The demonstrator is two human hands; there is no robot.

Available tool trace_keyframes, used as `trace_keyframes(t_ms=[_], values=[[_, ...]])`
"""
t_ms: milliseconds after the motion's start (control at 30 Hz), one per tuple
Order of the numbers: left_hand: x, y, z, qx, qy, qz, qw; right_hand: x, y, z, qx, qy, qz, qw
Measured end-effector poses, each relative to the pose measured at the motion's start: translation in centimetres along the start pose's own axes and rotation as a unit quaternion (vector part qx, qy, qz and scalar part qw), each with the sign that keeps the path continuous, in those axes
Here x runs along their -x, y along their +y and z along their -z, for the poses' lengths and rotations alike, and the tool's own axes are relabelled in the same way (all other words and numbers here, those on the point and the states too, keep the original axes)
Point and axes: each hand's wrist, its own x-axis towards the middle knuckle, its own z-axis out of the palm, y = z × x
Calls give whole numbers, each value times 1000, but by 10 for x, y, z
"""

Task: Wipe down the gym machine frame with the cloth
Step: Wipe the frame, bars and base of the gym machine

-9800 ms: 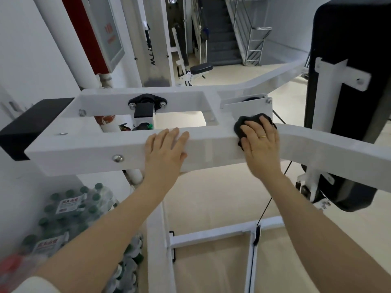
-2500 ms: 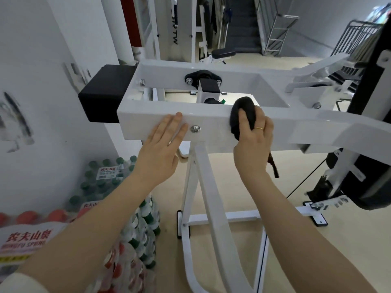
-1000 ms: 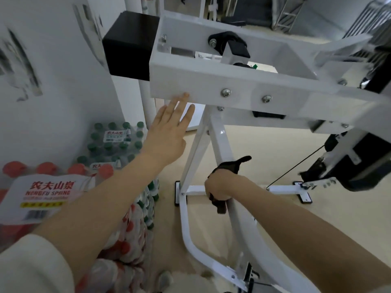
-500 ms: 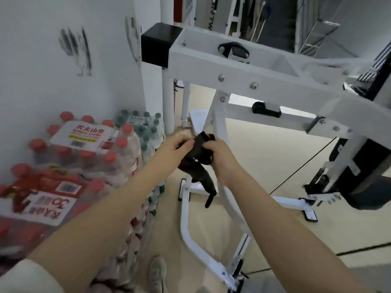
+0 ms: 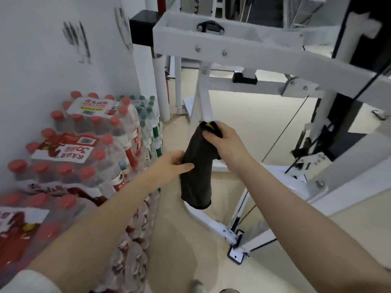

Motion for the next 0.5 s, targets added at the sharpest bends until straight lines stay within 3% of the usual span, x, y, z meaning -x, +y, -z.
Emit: trace_keyframes(t_ms=[200, 367, 500], values=[[21, -18, -58, 29, -106, 61, 992, 92, 40, 40, 45, 95, -58, 993], [49, -8, -130, 140, -109, 118, 977, 185, 74, 65, 65, 179, -110, 976], [79, 25, -199, 196, -140, 181, 954, 261, 78, 89, 58, 198, -148, 967]])
